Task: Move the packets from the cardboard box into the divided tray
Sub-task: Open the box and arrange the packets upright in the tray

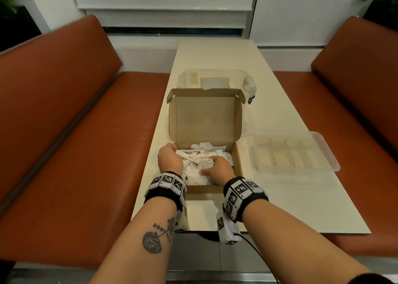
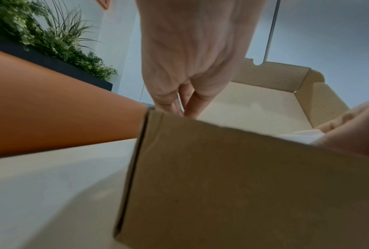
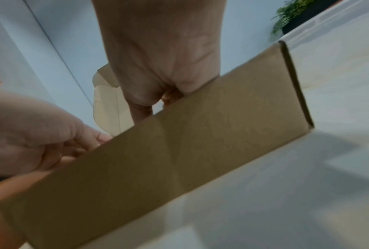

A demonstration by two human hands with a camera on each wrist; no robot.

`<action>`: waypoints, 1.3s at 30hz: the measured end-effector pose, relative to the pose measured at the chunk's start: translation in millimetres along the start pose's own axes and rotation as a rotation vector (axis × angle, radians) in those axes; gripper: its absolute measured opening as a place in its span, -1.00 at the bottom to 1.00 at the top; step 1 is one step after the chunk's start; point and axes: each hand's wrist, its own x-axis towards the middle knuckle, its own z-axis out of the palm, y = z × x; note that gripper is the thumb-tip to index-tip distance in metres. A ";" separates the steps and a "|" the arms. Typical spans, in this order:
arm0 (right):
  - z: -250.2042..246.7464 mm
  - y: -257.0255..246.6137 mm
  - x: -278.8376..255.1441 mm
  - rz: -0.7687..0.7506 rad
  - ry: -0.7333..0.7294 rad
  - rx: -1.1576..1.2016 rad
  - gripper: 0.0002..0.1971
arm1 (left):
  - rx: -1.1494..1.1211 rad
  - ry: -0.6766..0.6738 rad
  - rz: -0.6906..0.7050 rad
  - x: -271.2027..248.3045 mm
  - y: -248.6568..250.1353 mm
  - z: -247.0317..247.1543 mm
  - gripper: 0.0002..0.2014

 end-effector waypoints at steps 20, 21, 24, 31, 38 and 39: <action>-71.9 -51.5 -2.8 -0.169 -0.058 0.699 -0.71 | -0.979 -0.672 -0.219 -20.6 54.1 16.3 -0.49; -69.3 -51.5 -2.1 -0.157 -0.037 0.668 -0.69 | -1.013 -0.705 -0.235 -21.0 55.8 16.2 -0.51; -58.3 -49.4 2.8 -0.170 0.048 0.461 -0.70 | -0.951 -0.679 -0.192 -20.2 59.1 18.2 -0.63; -44.4 -46.2 12.9 -0.116 0.116 0.266 -0.72 | -0.929 -0.770 -0.141 -8.8 36.1 18.0 -0.66; -36.8 -44.3 14.7 -0.031 0.109 0.376 -0.73 | -0.860 -0.730 -0.139 0.0 27.3 19.3 -0.66; -37.4 -42.9 14.9 -0.023 0.134 0.406 -0.80 | -0.839 -0.709 -0.133 0.7 27.3 19.0 -0.65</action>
